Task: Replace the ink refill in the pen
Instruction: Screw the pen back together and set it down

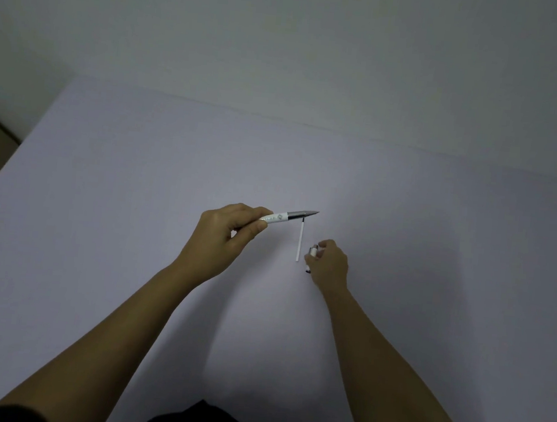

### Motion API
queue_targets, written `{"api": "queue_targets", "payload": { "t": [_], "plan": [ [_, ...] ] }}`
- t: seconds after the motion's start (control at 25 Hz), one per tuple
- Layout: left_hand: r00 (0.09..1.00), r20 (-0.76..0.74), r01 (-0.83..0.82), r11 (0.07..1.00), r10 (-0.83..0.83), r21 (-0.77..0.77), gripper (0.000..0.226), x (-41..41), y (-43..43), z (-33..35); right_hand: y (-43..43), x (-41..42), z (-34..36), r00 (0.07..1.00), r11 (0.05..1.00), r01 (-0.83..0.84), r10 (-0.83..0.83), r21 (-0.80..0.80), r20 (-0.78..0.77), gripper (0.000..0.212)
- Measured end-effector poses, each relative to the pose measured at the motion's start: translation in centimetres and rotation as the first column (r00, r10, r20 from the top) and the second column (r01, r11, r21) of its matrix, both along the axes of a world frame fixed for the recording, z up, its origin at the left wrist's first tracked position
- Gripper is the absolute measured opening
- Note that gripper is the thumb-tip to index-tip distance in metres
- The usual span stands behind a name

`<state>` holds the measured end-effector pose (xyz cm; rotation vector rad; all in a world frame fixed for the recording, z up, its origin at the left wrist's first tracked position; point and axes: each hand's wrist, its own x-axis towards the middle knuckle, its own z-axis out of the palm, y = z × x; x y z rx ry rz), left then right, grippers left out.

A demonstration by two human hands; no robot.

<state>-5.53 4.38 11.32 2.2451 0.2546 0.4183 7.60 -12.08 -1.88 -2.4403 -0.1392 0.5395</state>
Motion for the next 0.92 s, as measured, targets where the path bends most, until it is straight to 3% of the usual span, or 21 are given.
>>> {"api": "queue_targets", "payload": {
  "t": [0.12, 0.24, 0.4, 0.56, 0.64, 0.92],
  "plan": [
    [1.000, -0.006, -0.013, 1.000, 0.013, -0.011, 0.020, -0.2, 0.2, -0.1, 0.1, 0.2, 0.4, 0.990, 0.989, 0.125, -0.119, 0.079, -0.077, 0.038],
    [1.000, -0.005, -0.019, 1.000, 0.018, -0.008, 0.020, -0.4, 0.2, -0.2, 0.3, 0.7, 2.1, 0.956, 0.919, 0.282, -0.245, 0.275, -0.163, 0.022],
    [1.000, -0.010, -0.023, 1.000, 0.023, 0.003, 0.020, -0.9, -0.1, -0.7, 0.2, 1.1, 6.2, 0.904, 0.595, 0.422, -0.223, 0.684, -0.364, 0.010],
    [0.995, 0.031, -0.092, 0.996, 0.092, -0.014, 0.019, -1.5, -0.2, -0.9, -0.1, 0.8, 9.6, 0.926, 0.435, 0.376, -0.147, 0.818, -0.347, 0.005],
    [0.993, 0.040, -0.113, 0.994, 0.113, -0.007, 0.019, -1.6, -0.1, -0.9, -0.2, 0.5, 10.4, 0.931, 0.399, 0.362, -0.109, 0.843, -0.348, 0.009],
    [0.994, 0.064, -0.094, 0.996, 0.094, 0.000, 0.018, -1.8, -0.4, -0.6, 0.1, -1.1, 11.8, 0.941, 0.412, 0.319, -0.028, 0.854, -0.337, 0.022]
  ]
}}
